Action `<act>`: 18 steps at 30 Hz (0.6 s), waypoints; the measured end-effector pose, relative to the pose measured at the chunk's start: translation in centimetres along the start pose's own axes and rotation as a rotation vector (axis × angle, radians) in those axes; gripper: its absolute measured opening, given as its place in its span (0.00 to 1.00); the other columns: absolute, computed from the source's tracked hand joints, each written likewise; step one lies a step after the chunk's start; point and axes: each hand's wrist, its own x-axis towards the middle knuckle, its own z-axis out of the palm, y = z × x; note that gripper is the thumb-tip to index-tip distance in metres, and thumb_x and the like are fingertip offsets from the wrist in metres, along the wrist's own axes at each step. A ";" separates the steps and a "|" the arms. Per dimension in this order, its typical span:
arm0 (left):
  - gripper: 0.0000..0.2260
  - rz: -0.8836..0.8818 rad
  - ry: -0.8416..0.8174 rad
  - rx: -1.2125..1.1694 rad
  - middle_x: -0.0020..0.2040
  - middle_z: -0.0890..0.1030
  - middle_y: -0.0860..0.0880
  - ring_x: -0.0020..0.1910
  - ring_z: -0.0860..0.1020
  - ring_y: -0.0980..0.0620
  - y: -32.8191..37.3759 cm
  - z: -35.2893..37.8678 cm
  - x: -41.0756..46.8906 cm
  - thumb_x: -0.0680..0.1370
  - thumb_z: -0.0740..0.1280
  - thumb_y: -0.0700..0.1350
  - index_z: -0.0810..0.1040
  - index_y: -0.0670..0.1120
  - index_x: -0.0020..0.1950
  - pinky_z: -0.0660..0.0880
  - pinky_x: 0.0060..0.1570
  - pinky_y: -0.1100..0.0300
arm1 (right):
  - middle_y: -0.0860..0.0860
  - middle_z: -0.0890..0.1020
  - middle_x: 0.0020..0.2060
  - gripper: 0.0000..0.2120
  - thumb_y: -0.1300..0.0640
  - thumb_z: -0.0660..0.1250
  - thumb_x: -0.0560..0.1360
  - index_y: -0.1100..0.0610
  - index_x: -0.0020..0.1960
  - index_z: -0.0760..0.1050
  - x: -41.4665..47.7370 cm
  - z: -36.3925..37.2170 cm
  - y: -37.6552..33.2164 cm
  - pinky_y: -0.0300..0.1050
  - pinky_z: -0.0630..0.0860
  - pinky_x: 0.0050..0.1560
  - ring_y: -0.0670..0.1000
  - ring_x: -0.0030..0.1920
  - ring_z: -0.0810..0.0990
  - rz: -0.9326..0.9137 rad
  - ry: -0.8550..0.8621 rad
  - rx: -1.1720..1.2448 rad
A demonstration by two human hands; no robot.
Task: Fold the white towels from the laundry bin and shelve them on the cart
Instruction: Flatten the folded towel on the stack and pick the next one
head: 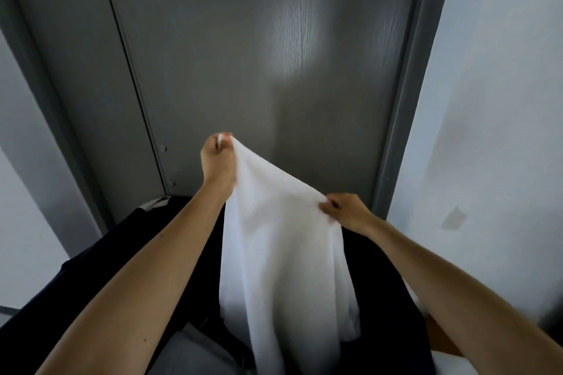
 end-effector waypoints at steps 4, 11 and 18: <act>0.09 0.086 -0.250 0.479 0.48 0.76 0.50 0.52 0.76 0.45 -2.6 -1.3 -1.9 0.78 0.64 0.47 0.76 0.46 0.56 0.69 0.46 0.59 | 0.51 0.75 0.34 0.14 0.58 0.59 0.80 0.58 0.35 0.71 0.8 -1.7 -0.9 0.39 0.61 0.38 0.50 0.42 0.72 -0.064 0.015 -0.091; 0.19 0.195 -0.762 0.819 0.54 0.80 0.51 0.57 0.77 0.49 -4.0 1.4 -6.3 0.75 0.68 0.52 0.74 0.49 0.64 0.71 0.49 0.62 | 0.55 0.78 0.44 0.10 0.64 0.59 0.78 0.65 0.51 0.78 1.9 -1.4 -5.7 0.34 0.65 0.46 0.51 0.46 0.75 -0.386 -0.048 -0.166; 0.08 0.147 -0.371 0.185 0.34 0.77 0.58 0.34 0.74 0.63 -2.4 2.4 -6.0 0.72 0.60 0.42 0.77 0.53 0.40 0.69 0.33 0.73 | 0.44 0.70 0.28 0.17 0.50 0.64 0.77 0.53 0.32 0.69 -0.3 -0.5 -3.9 0.35 0.64 0.33 0.40 0.29 0.66 -0.097 -0.008 0.225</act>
